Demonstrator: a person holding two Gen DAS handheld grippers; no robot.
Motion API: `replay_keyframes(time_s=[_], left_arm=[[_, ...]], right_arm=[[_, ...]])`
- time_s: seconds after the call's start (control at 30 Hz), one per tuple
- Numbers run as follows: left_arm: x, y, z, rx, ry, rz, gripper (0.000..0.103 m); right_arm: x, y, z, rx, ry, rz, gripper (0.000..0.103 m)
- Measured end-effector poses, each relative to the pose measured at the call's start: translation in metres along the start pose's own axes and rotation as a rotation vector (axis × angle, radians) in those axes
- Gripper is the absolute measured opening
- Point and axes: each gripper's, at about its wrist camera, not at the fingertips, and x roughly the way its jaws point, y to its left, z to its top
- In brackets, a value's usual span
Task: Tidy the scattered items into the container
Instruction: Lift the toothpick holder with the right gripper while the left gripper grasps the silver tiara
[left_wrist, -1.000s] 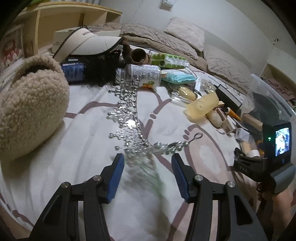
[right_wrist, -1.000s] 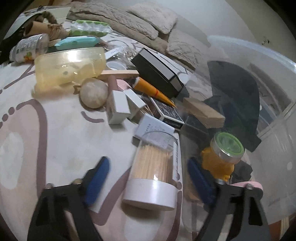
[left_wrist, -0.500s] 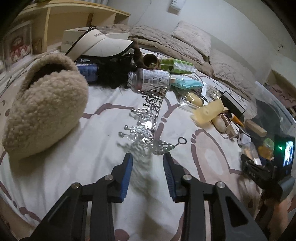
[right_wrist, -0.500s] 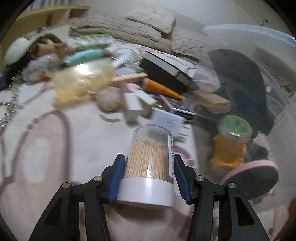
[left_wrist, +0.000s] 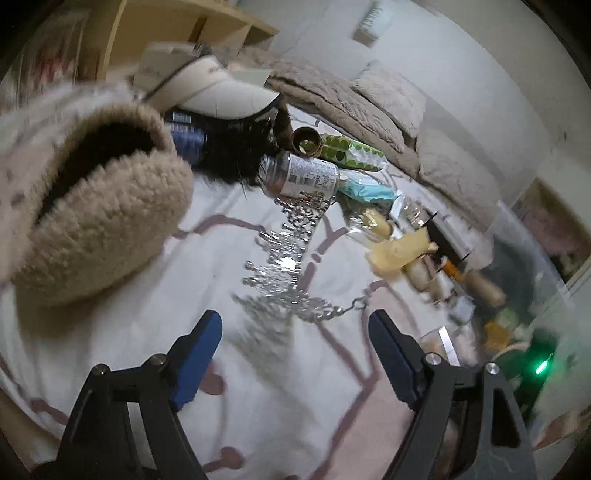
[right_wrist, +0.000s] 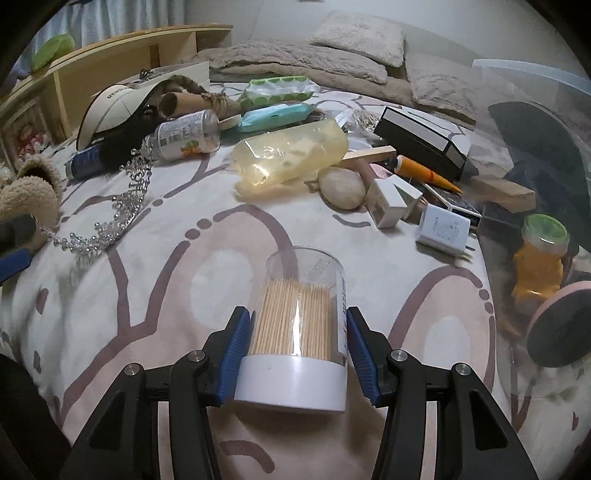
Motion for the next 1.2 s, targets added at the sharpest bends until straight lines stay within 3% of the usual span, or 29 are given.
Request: replay_keyframes(time_s=[0.1,0.2,0.3,0.37,0.47,0.5,0.57,0.77,0.93,1.0,1.13,1.2], left_arm=[[0.008,0.007,0.006,-0.129,0.041,-0.106,0.082],[0.017,0.01,0.011,-0.179,0.045,-0.056,0.082],[0.027,0.021,0.011,-0.259,0.081,-0.045,0.075],[0.032,0.03,0.008,-0.293,0.102,-0.037,0.053],[0.037,0.039,0.002,-0.297,0.124,-0.005,0.034],[0.037,0.04,0.001,-0.291,0.124,0.004,0.031],[0.034,0.034,0.0,-0.221,0.104,0.054,0.016],[0.024,-0.006,-0.009,0.113,0.034,0.194,0.004],[0.029,-0.041,-0.03,0.428,-0.02,0.335,0.004],[0.032,-0.046,-0.037,0.473,-0.016,0.342,0.004],[0.037,-0.042,-0.038,0.453,0.029,0.306,0.007],[0.038,-0.04,-0.038,0.415,0.076,0.257,0.04]], right_arm=[[-0.001,0.004,-0.001,-0.015,-0.002,-0.015,0.053],[0.0,0.003,-0.001,-0.015,-0.002,-0.02,0.053],[0.0,0.004,-0.002,-0.018,-0.002,-0.024,0.053],[0.0,0.004,-0.003,-0.015,0.001,-0.021,0.053],[0.0,0.003,-0.004,-0.007,0.007,-0.013,0.053],[0.0,0.003,-0.004,-0.005,0.009,-0.011,0.053],[0.0,0.002,-0.005,0.001,0.013,-0.008,0.053],[0.0,-0.001,-0.005,0.022,0.023,0.014,0.053],[-0.005,-0.008,-0.004,0.038,0.016,0.017,0.053],[-0.009,-0.008,-0.004,0.018,0.005,0.0,0.053],[-0.005,-0.008,-0.008,-0.022,0.049,0.034,0.053],[-0.002,-0.006,-0.01,-0.034,0.061,0.034,0.053]])
